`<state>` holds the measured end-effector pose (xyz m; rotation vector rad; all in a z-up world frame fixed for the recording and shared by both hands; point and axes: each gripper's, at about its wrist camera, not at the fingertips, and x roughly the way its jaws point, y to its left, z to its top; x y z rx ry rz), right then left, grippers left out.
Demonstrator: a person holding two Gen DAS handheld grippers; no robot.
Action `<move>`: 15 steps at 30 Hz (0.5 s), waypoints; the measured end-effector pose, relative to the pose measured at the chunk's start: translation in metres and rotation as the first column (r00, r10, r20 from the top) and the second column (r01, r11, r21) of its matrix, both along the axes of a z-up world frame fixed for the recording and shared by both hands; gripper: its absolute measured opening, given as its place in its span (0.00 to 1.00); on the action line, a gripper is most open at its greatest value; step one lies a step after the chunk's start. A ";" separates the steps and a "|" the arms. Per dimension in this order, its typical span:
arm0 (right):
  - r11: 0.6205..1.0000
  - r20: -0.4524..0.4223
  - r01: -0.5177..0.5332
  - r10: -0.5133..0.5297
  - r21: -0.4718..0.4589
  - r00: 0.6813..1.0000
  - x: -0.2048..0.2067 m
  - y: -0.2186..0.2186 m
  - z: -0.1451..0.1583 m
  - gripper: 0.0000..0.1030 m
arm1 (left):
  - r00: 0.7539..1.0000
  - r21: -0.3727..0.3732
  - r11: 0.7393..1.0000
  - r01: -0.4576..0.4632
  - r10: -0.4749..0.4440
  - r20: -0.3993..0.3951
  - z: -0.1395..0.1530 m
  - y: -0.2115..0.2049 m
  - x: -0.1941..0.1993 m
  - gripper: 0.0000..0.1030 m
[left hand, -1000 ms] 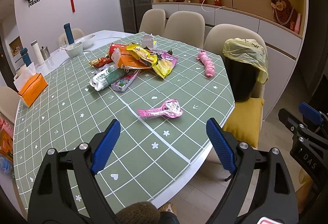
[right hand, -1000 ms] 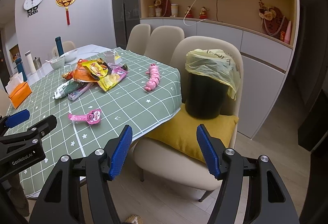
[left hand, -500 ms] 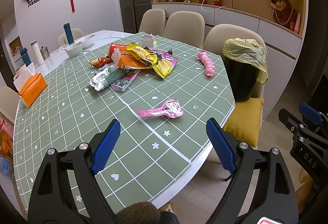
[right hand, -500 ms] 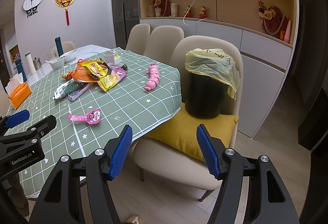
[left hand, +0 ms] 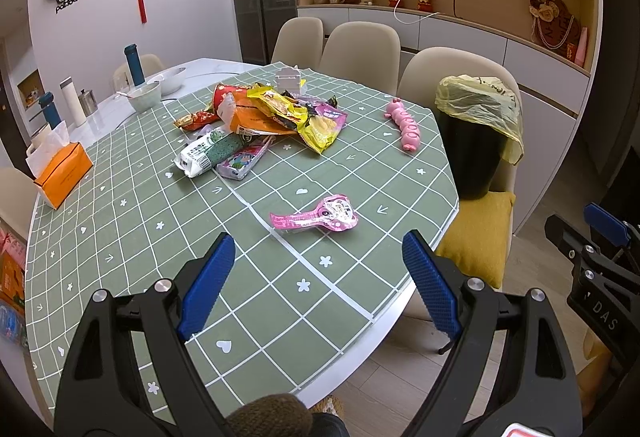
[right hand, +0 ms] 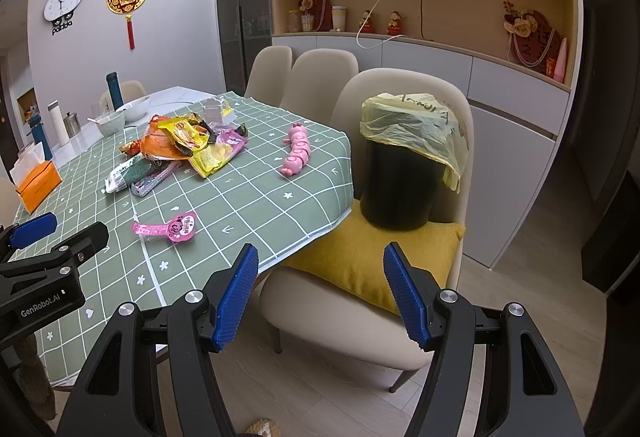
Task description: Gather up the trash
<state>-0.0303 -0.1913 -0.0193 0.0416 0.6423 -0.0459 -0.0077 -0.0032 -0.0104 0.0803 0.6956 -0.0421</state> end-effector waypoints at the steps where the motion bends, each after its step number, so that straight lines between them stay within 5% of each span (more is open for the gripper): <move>1: 1.000 0.000 0.000 0.000 0.001 1.000 0.000 0.000 0.000 0.60 | 1.000 0.000 1.000 0.000 0.000 -0.001 0.000 0.000 0.000 0.79; 15: 1.000 -0.005 0.006 -0.006 0.001 1.000 0.002 -0.002 -0.003 0.60 | 1.000 -0.003 1.000 0.002 -0.002 -0.004 -0.001 -0.001 0.004 0.79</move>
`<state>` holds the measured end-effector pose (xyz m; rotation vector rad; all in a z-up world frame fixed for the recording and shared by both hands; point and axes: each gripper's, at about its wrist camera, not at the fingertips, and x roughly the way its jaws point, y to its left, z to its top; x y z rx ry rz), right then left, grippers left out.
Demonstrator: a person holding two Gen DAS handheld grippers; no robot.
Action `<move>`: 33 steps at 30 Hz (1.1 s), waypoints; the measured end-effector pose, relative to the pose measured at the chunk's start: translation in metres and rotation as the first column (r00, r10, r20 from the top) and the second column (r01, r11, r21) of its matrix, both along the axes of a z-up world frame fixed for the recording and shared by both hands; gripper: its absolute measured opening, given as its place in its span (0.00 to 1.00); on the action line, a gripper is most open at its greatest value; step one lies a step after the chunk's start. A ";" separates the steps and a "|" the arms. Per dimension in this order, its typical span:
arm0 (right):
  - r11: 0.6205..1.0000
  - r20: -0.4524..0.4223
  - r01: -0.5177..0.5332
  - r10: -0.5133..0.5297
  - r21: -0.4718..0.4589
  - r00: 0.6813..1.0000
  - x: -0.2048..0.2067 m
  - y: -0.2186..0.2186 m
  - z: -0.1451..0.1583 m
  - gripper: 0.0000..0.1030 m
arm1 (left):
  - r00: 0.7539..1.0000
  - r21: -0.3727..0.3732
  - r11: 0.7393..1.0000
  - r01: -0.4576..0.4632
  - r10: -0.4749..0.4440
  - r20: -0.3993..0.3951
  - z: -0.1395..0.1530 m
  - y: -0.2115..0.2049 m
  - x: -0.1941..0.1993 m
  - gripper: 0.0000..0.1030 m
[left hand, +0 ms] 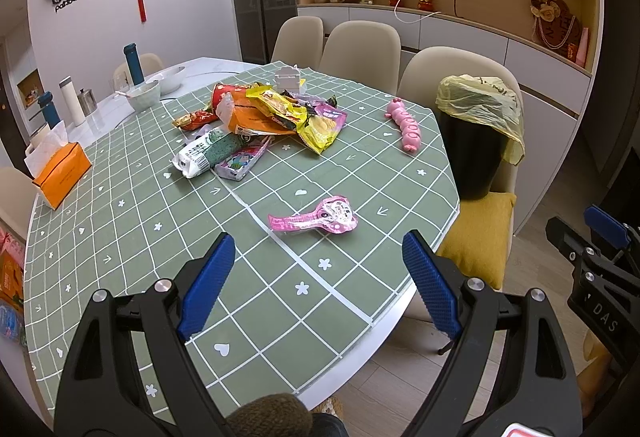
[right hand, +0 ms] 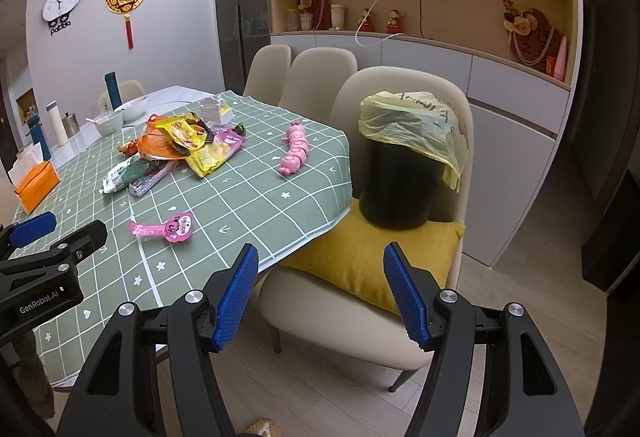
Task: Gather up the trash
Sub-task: 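Grasp the pink lollipop wrapper with the right gripper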
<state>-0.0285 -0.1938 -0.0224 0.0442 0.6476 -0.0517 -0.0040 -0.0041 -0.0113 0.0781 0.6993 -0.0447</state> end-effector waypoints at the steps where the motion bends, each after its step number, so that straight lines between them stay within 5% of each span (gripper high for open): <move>1: 1.000 -0.001 0.001 -0.001 -0.001 1.000 0.001 0.000 0.000 0.60 | 1.000 -0.001 1.000 0.001 -0.001 -0.001 -0.001 0.000 0.001 0.79; 8: 1.000 -0.029 -0.017 0.017 -0.005 0.999 0.015 0.003 -0.008 0.60 | 1.000 -0.022 1.000 -0.005 0.005 -0.013 -0.002 0.010 0.021 0.79; 15: 0.989 -0.092 -0.144 0.147 0.032 0.985 0.053 0.037 -0.025 0.60 | 0.995 -0.068 0.995 -0.079 0.075 -0.065 -0.017 0.066 0.059 0.79; 23: 0.916 -0.188 -0.394 0.402 0.078 0.896 0.113 0.110 -0.056 0.60 | 0.989 -0.125 0.986 -0.111 0.097 -0.109 -0.032 0.140 0.096 0.80; 29: 0.867 -0.279 -0.495 0.489 0.051 0.827 0.148 0.143 -0.081 0.60 | 0.975 -0.169 0.968 -0.185 0.160 -0.155 -0.043 0.181 0.113 0.80; 33: 0.856 -0.297 -0.517 0.499 0.019 0.814 0.166 0.155 -0.091 0.60 | 0.967 -0.195 0.957 -0.215 0.182 -0.177 -0.048 0.193 0.122 0.80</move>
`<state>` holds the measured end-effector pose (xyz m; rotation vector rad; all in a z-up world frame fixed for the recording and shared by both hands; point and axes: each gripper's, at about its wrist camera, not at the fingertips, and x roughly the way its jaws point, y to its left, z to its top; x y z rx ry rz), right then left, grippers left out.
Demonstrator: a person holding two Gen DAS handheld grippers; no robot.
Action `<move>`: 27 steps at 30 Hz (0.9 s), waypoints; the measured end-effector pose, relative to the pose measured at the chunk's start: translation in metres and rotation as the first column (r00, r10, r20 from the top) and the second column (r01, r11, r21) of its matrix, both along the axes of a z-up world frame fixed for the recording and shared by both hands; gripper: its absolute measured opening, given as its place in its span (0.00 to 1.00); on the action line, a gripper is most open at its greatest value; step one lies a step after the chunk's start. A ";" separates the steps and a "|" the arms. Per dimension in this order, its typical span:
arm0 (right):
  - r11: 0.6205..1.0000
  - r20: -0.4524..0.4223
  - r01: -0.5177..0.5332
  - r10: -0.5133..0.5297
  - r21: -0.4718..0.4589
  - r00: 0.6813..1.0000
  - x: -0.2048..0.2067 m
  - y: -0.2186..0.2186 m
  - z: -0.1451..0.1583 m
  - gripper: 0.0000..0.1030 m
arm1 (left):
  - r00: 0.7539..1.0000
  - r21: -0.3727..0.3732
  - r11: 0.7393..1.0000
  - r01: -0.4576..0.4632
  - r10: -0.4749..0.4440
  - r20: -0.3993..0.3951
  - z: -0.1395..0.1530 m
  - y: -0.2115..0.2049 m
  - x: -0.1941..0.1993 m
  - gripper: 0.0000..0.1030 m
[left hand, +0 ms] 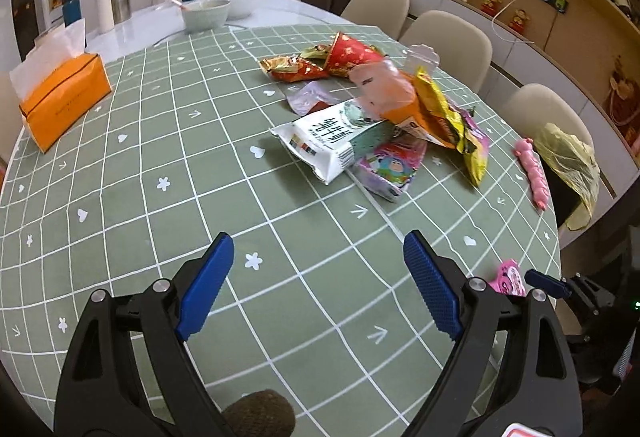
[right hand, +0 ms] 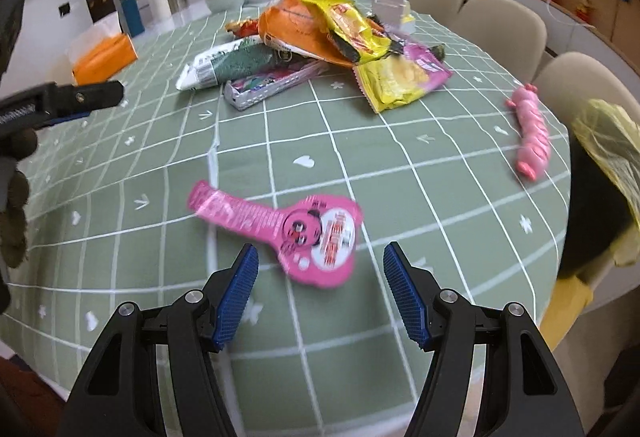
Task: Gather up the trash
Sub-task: 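Grasp the pink lollipop wrapper with the right gripper, then grasp the pink-and-yellow chip bag with the left gripper while right holds wrapper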
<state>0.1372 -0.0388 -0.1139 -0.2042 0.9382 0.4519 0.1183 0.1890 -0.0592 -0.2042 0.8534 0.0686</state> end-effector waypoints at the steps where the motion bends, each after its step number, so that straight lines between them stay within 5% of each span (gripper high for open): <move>1: 1.000 -0.004 -0.007 0.007 0.002 1.000 0.006 0.001 -0.002 0.60 | 1.000 0.000 1.000 -0.002 0.002 -0.003 -0.001 0.000 0.002 0.80; 4: 0.998 -0.024 -0.038 0.039 0.059 0.999 0.020 -0.002 -0.001 0.47 | 1.000 -0.005 1.000 -0.014 0.014 -0.014 -0.003 -0.005 0.009 0.80; 13: 0.984 0.008 -0.106 0.106 0.141 0.994 0.056 -0.038 0.037 0.46 | 0.997 -0.017 0.997 -0.069 0.069 0.036 0.012 -0.038 0.038 0.85; 18: 0.987 0.061 -0.081 0.073 0.137 0.995 0.086 -0.087 0.061 0.46 | 0.997 -0.017 0.997 -0.073 0.073 0.023 0.024 -0.071 0.076 0.85; 23: 0.990 0.126 -0.044 0.027 0.137 0.992 0.108 -0.140 0.080 0.46 | 0.983 -0.024 0.984 -0.176 0.177 0.045 0.036 -0.086 0.101 0.84; 27: 0.985 0.124 -0.015 -0.007 0.171 0.992 0.126 -0.180 0.085 0.46 | 0.994 -0.034 0.993 -0.111 0.111 0.013 0.031 -0.110 0.117 0.75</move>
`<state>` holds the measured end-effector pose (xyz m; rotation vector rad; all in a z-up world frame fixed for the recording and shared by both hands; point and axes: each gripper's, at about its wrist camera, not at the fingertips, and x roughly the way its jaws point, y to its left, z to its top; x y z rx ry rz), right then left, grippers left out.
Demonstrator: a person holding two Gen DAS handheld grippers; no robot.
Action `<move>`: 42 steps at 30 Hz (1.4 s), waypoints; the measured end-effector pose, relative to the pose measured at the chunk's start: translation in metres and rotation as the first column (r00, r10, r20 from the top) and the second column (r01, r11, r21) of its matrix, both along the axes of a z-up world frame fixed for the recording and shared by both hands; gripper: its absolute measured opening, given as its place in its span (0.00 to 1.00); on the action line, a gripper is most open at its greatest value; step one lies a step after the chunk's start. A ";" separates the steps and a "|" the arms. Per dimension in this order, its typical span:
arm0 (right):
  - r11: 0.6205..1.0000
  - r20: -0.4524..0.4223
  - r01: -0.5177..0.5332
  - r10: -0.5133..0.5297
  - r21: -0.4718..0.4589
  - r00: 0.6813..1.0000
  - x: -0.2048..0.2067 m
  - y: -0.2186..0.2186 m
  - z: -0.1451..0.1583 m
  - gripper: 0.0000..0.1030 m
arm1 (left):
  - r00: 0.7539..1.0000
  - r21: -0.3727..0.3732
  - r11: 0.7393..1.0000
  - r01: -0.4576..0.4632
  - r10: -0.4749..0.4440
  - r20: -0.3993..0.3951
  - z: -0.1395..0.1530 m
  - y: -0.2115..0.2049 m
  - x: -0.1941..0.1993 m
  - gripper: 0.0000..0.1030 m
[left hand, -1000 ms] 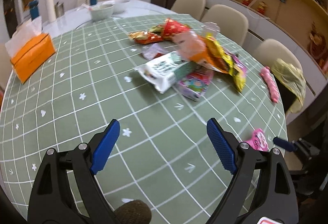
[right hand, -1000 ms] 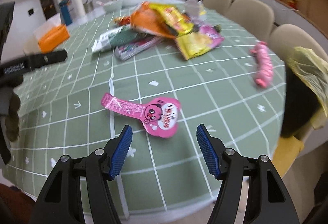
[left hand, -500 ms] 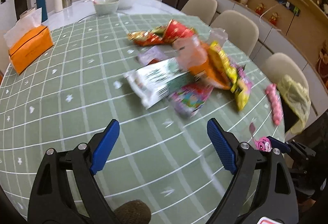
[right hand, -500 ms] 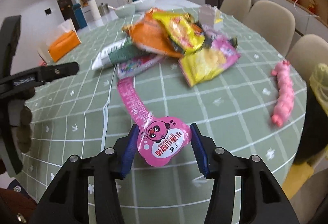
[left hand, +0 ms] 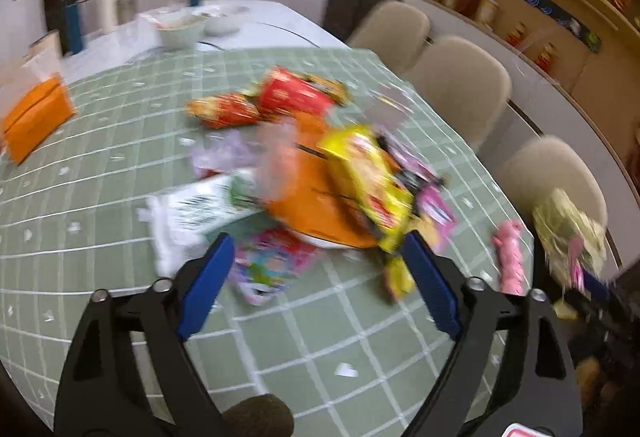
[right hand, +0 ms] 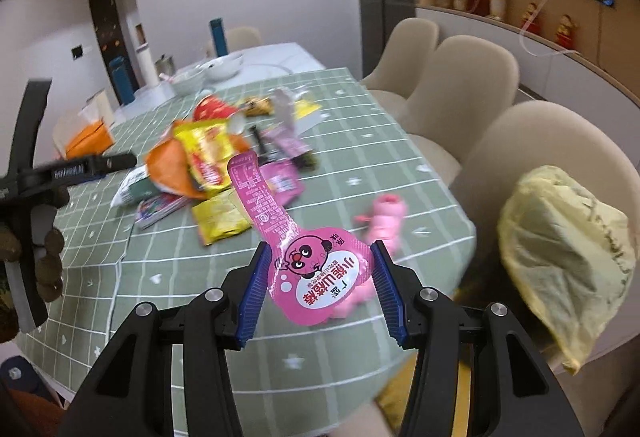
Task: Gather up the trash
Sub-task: 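Grasp the pink-and-yellow chip bag with the left gripper while right holds wrapper, then carry both items to the yellow-lined bin and open both grippers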
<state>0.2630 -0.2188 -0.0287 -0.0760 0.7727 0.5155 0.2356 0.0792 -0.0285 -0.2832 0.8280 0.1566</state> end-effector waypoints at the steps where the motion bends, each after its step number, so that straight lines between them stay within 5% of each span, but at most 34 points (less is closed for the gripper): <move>1: 1.000 0.000 0.017 -0.017 0.001 1.000 0.006 -0.009 0.000 0.46 | 0.999 0.001 0.999 0.038 -0.038 -0.005 -0.002 -0.009 0.004 0.72; 5: 0.997 0.017 0.077 -0.077 0.018 0.997 0.011 -0.036 0.006 0.46 | 0.984 0.008 0.985 0.171 -0.171 -0.049 -0.022 -0.046 0.030 0.62; 10: 0.989 0.066 0.148 -0.149 0.015 0.987 0.008 -0.069 0.014 0.46 | 0.988 0.081 0.989 0.124 -0.116 -0.102 -0.049 -0.064 0.056 0.40; 16: 0.972 0.090 0.227 -0.231 0.057 0.969 0.017 -0.101 0.021 0.46 | 0.985 0.006 0.992 0.123 -0.122 -0.122 -0.062 -0.073 0.055 0.39; 18: 0.968 0.066 0.235 -0.241 0.088 0.968 0.021 -0.106 0.021 0.46 | 0.980 -0.029 0.992 0.125 -0.128 -0.152 -0.063 -0.077 0.055 0.26; 19: 0.968 0.057 0.232 -0.238 0.098 0.970 0.023 -0.106 0.020 0.46 | 0.979 -0.033 0.991 0.130 -0.134 -0.154 -0.061 -0.078 0.055 0.18; 25: 0.974 0.048 0.216 -0.219 0.067 0.975 0.024 -0.091 0.010 0.46 | 0.973 -0.067 0.984 0.167 -0.176 -0.148 -0.044 -0.080 0.046 0.10; 33: 0.973 0.038 0.219 -0.223 0.072 0.974 0.017 -0.078 0.001 0.46 | 0.967 -0.046 0.970 0.240 -0.243 -0.080 -0.010 -0.088 0.029 0.09; 42: 0.972 0.123 0.229 -0.235 0.057 0.964 0.020 -0.080 0.027 0.46 | 0.953 0.018 0.955 0.295 -0.295 0.068 0.054 -0.108 0.042 0.09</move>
